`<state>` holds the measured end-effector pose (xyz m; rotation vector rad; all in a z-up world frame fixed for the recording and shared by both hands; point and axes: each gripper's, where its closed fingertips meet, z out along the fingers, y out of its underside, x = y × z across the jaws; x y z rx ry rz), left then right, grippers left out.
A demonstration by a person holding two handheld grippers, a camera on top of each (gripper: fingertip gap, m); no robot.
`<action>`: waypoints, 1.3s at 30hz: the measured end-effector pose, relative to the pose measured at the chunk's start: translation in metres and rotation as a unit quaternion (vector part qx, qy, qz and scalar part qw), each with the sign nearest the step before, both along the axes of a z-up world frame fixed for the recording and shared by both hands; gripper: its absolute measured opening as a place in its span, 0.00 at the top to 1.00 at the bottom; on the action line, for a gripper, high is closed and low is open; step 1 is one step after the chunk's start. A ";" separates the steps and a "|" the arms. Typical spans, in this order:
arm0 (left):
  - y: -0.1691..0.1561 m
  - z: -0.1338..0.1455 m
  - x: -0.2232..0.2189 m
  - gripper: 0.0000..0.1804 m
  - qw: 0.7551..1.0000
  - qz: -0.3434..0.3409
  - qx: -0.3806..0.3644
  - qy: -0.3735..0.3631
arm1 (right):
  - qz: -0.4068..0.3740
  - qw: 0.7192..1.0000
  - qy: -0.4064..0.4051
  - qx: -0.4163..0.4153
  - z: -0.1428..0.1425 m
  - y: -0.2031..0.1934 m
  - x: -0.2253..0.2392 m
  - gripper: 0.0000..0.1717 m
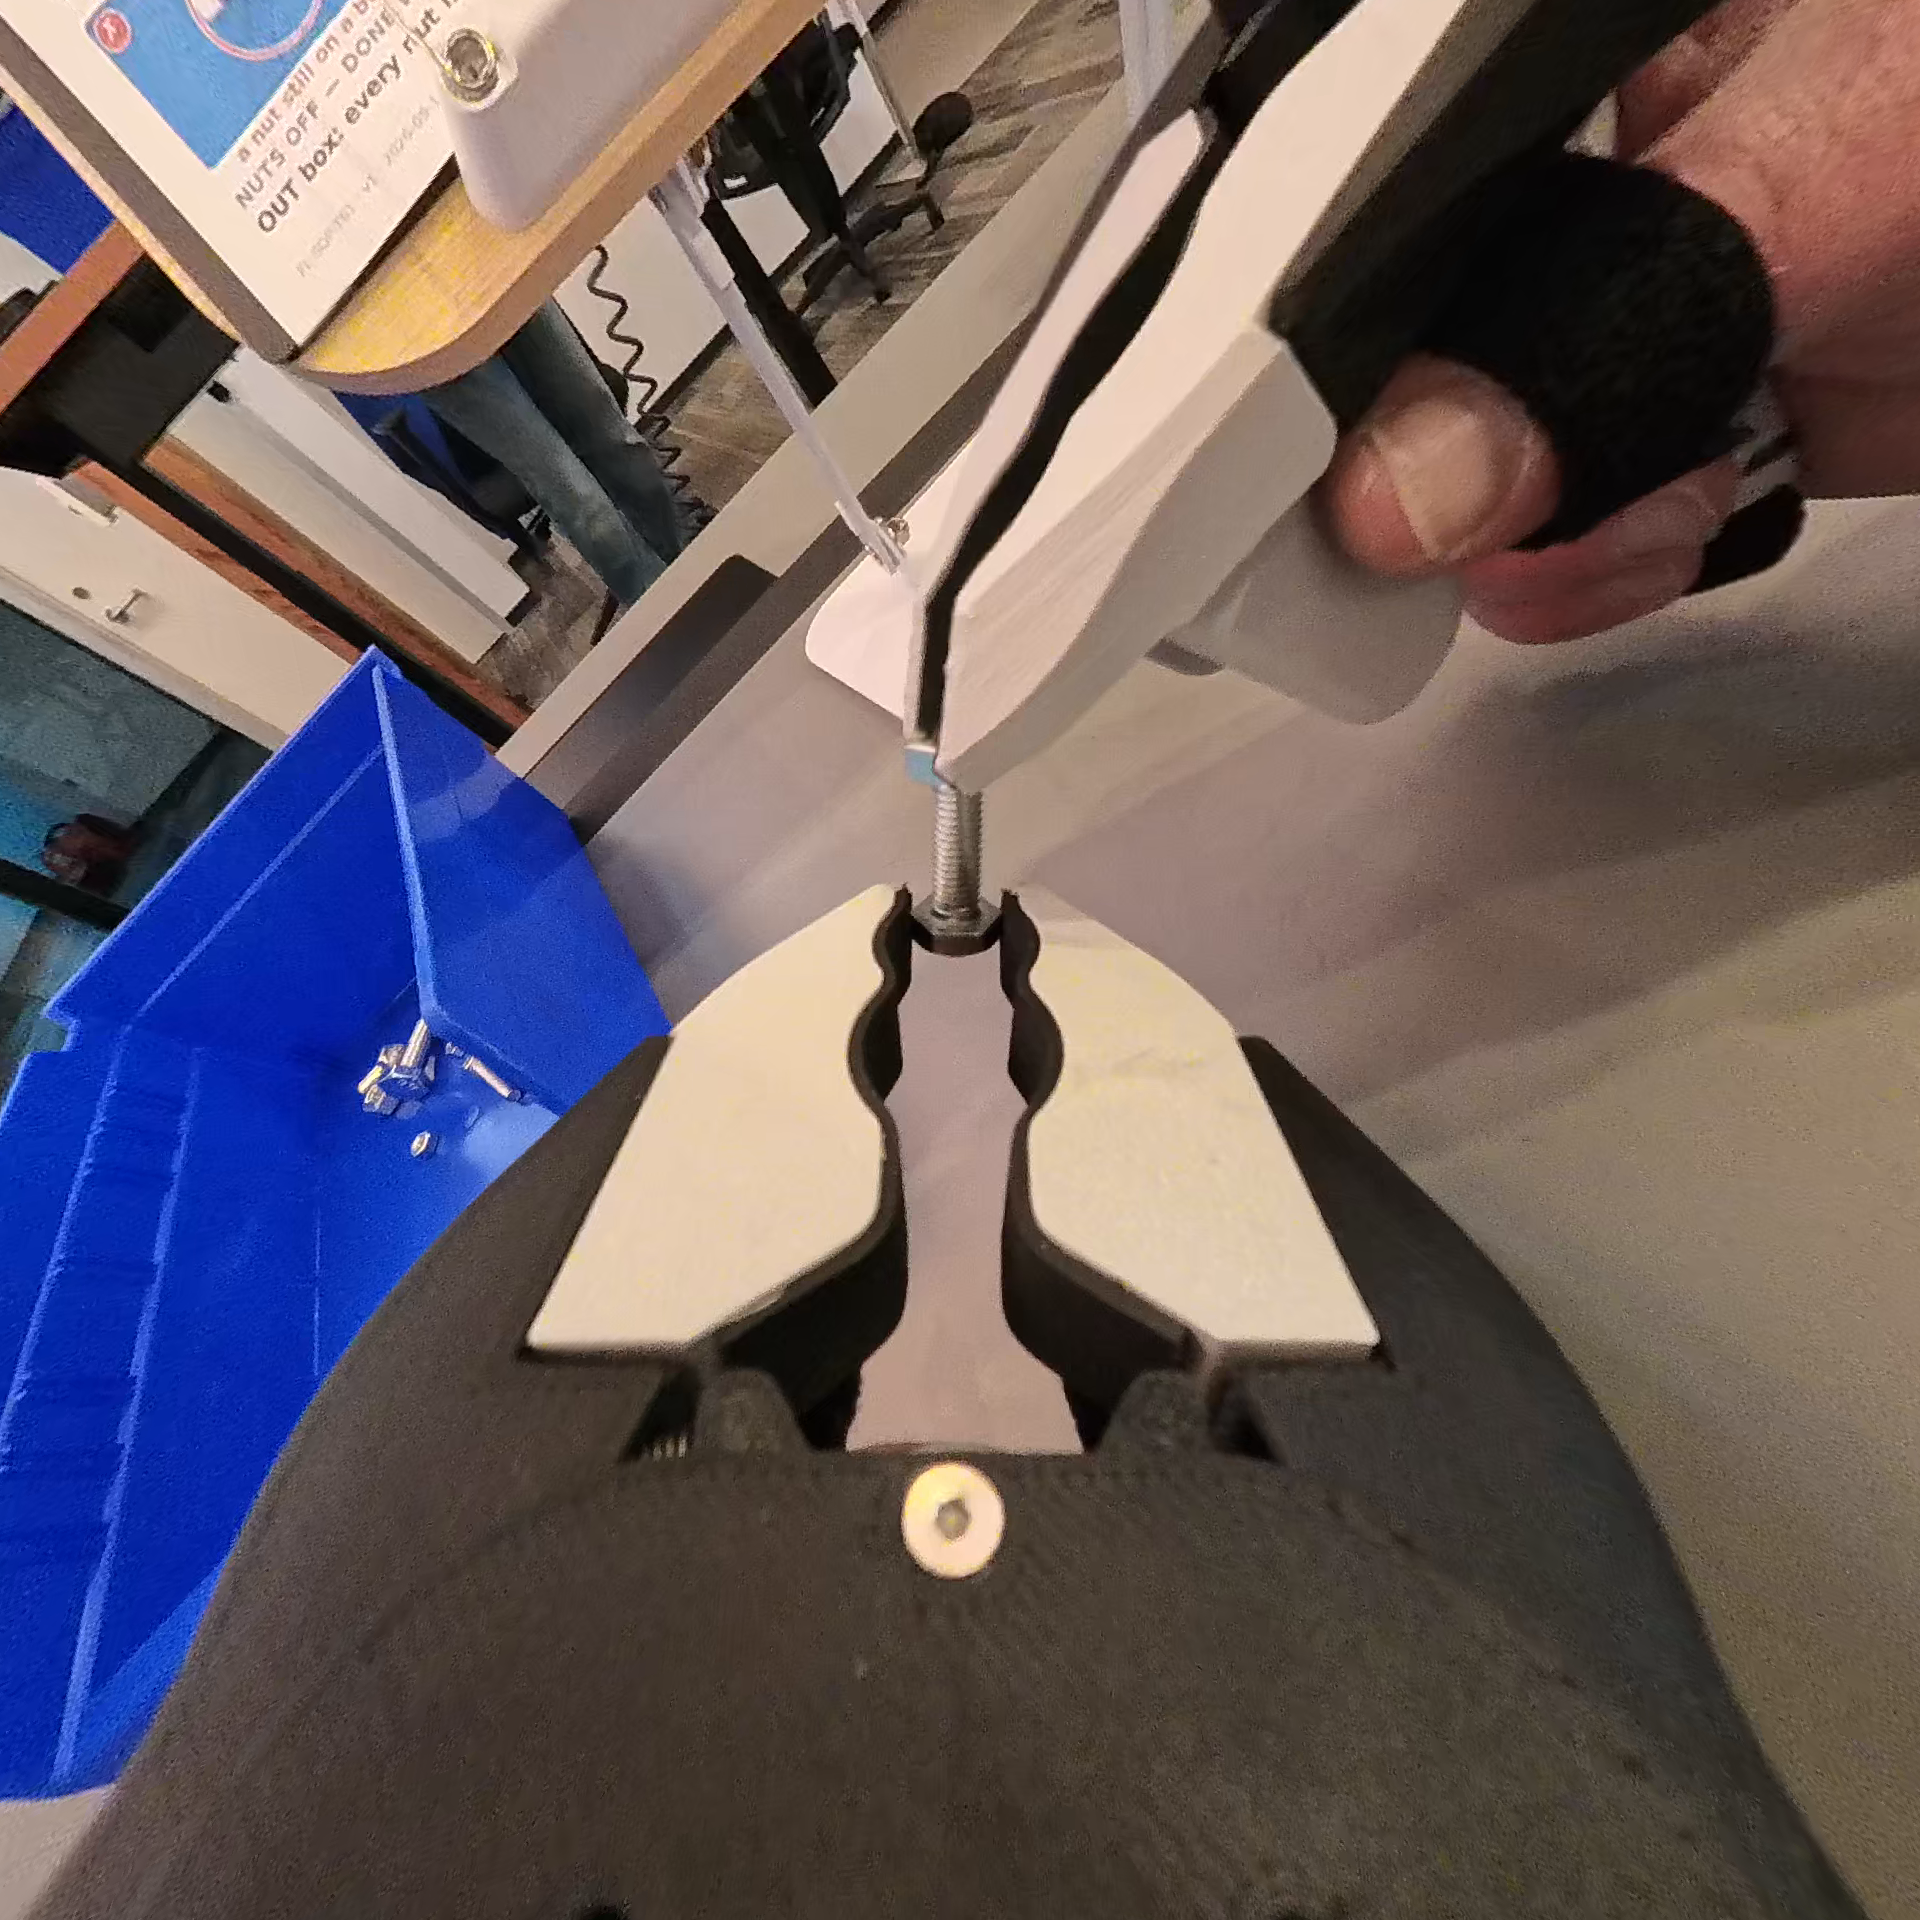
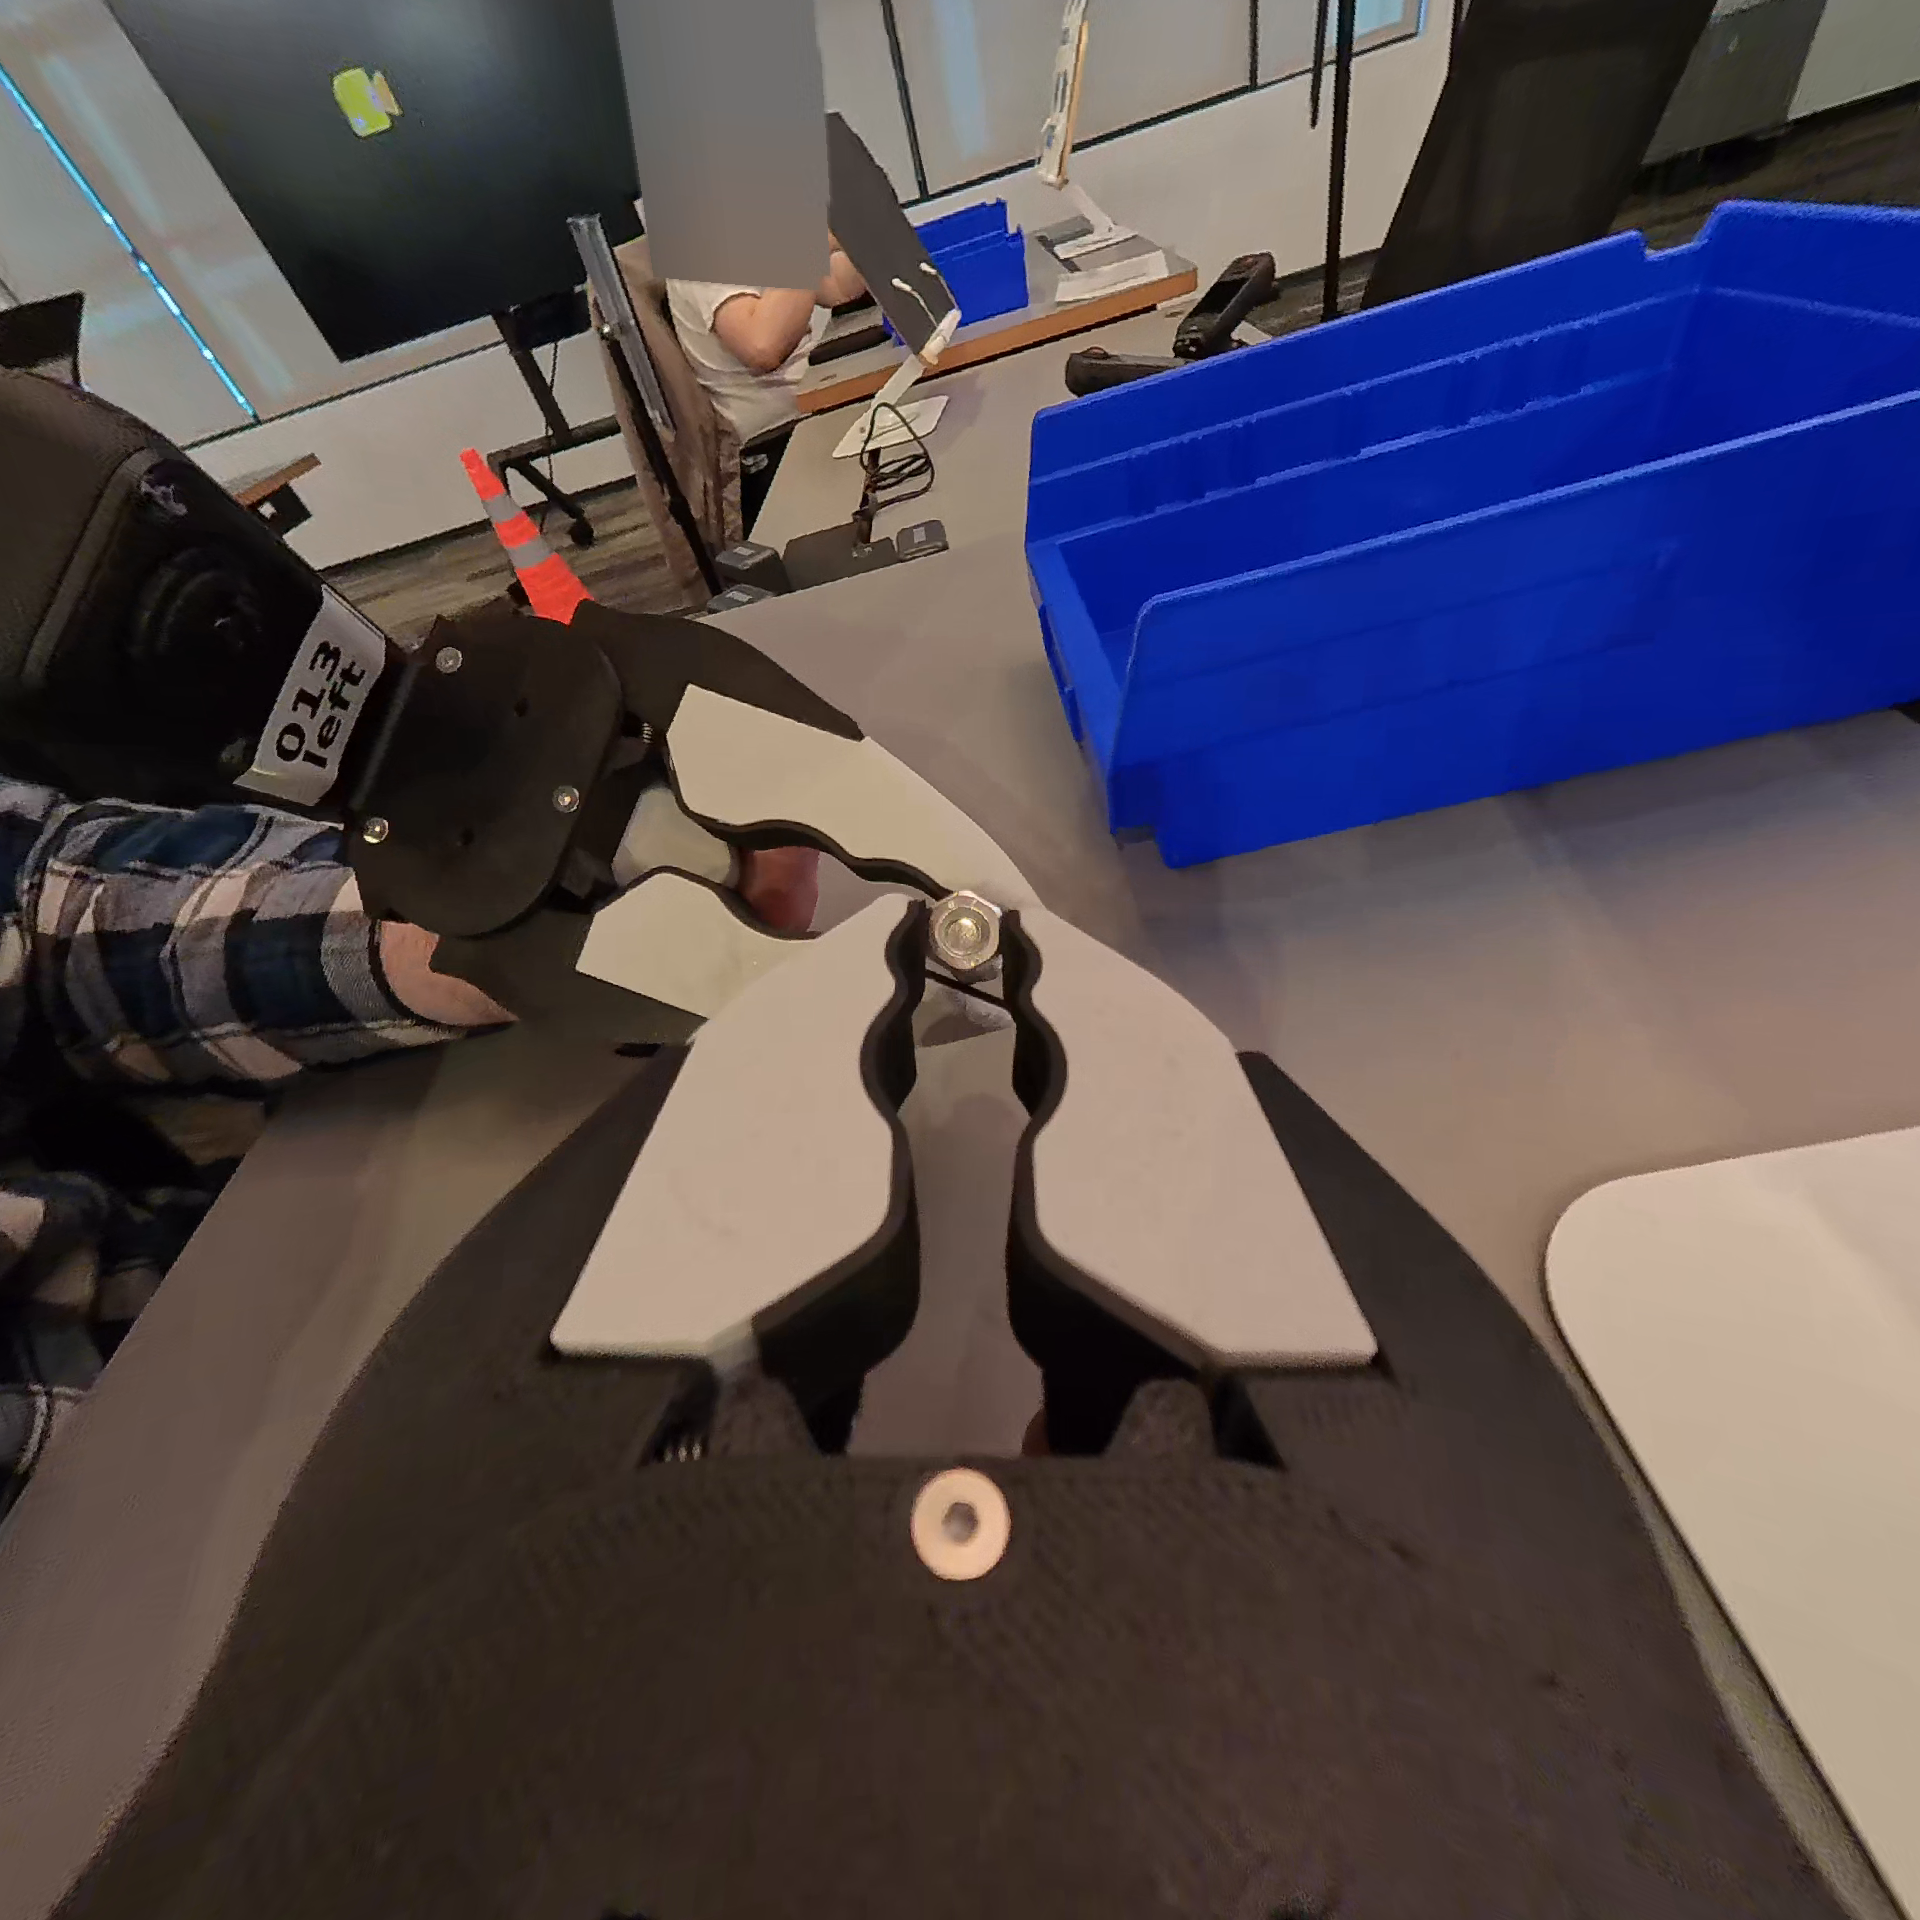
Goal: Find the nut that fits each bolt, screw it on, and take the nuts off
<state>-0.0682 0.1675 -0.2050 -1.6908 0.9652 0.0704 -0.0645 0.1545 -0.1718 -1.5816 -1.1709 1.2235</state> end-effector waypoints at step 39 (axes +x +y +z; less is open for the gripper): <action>-0.004 0.003 0.006 0.91 0.999 -0.020 -0.010 -0.039 | 0.005 1.000 0.009 0.019 0.005 -0.004 -0.003 0.88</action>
